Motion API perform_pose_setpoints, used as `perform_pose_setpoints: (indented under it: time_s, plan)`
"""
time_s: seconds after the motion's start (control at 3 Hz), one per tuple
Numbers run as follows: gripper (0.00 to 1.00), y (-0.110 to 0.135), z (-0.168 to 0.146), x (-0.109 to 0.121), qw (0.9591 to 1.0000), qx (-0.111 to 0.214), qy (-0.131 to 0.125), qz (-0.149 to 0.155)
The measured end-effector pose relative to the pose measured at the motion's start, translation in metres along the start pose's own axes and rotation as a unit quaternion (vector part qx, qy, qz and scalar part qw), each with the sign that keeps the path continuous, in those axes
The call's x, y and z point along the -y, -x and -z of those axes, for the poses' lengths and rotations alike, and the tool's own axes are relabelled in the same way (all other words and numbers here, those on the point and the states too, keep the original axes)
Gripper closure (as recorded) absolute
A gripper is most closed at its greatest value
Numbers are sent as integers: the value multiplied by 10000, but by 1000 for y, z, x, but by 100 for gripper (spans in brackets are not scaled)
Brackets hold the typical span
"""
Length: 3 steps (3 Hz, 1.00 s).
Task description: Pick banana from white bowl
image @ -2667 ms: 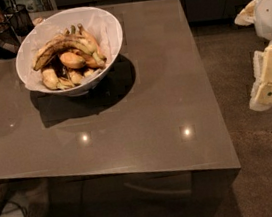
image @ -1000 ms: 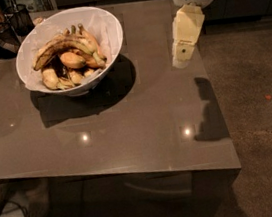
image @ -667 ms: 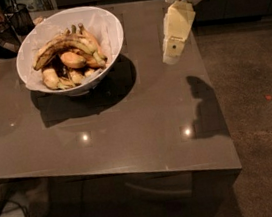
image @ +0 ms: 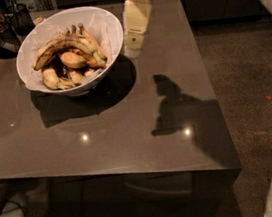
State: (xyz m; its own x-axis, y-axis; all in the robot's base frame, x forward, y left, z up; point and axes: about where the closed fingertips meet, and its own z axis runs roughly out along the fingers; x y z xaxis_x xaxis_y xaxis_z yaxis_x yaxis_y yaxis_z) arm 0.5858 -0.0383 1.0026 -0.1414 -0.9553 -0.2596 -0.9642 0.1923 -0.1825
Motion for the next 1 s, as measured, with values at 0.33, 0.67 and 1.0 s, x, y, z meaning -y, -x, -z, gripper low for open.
perform_pose_setpoints:
  time_s: [0.33,0.67,1.0]
  plan:
    - [0,39,-15,-8,9998,64,209,28]
    - [0,47,-16,-1,9998,207,69,36]
    - [0,66,-21,-15,9990,352,253,115]
